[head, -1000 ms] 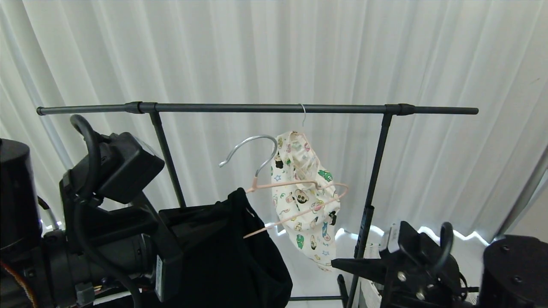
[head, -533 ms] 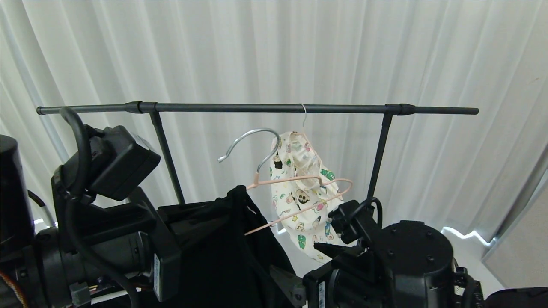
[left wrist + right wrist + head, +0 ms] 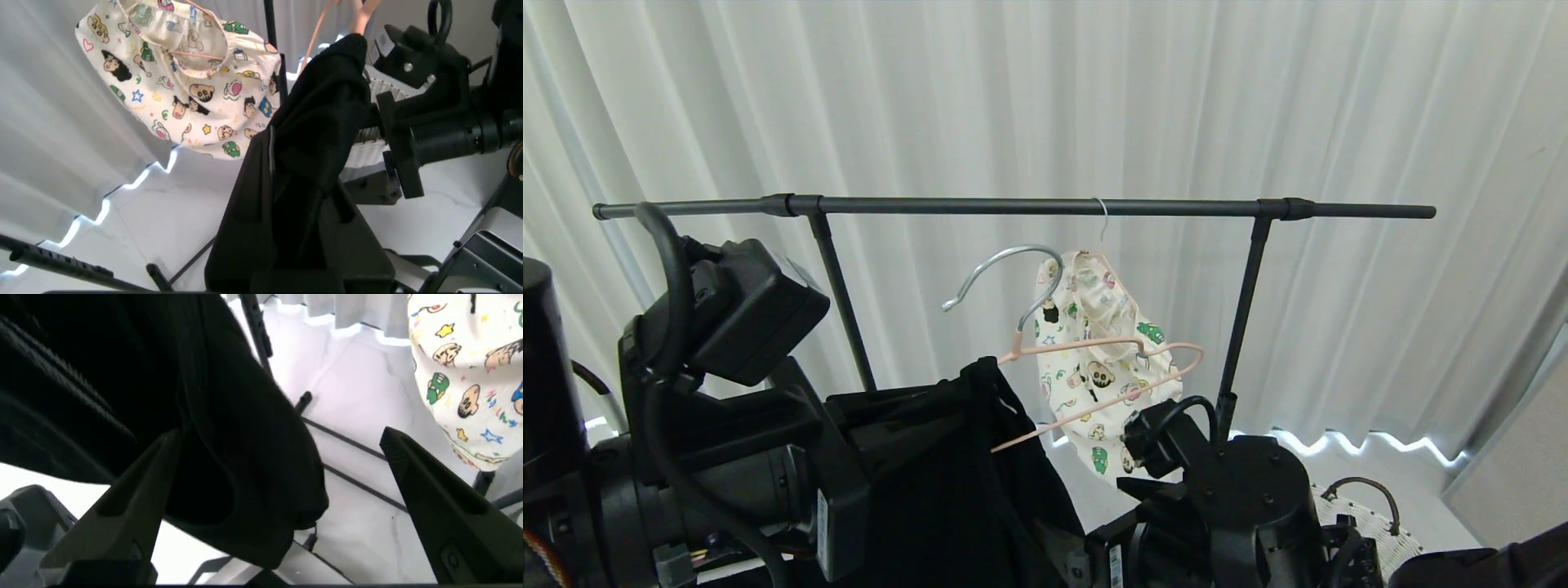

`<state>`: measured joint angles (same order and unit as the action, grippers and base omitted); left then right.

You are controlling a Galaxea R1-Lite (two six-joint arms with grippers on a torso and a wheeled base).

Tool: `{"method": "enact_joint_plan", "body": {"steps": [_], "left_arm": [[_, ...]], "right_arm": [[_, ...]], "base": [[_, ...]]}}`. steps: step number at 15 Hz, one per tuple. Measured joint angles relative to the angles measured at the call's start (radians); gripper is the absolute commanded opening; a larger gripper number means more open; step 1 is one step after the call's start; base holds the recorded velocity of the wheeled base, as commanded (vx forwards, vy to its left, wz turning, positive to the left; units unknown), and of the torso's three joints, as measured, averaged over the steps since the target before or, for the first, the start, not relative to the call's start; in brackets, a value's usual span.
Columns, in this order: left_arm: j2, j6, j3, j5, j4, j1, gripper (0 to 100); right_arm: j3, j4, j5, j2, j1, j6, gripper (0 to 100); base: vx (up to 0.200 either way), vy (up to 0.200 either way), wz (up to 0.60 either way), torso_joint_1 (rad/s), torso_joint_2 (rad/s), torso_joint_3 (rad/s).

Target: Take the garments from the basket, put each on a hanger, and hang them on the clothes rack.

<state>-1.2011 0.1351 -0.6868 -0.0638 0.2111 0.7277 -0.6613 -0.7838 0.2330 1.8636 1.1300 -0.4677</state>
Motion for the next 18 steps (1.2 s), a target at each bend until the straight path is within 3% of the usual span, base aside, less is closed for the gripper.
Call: {"method": "enact_joint_plan", "body": {"steps": [7, 12, 18], "left_arm": [[-0.001, 0.001, -0.009, 0.0, 0.0, 0.003, 0], [0.001, 0.003, -0.009, 0.004, 0.0, 0.005, 0], [0.015, 0.003, 0.005, 0.004, 0.0, 0.004, 0]], "right_arm": [[0.004, 0.007, 0.028, 0.027, 0.061, 0.02, 100], [0.004, 0.102, 0.151, 0.045, -0.008, 0.035, 100], [0.004, 0.102, 0.269, 0.05, -0.192, 0.146, 100]], "base": [[0.0, 0.0, 0.0, 0.0, 0.0, 0.0], [0.0, 0.0, 0.0, 0.0, 0.0, 0.0], [0.0, 0.0, 0.0, 0.0, 0.0, 0.0]]}}
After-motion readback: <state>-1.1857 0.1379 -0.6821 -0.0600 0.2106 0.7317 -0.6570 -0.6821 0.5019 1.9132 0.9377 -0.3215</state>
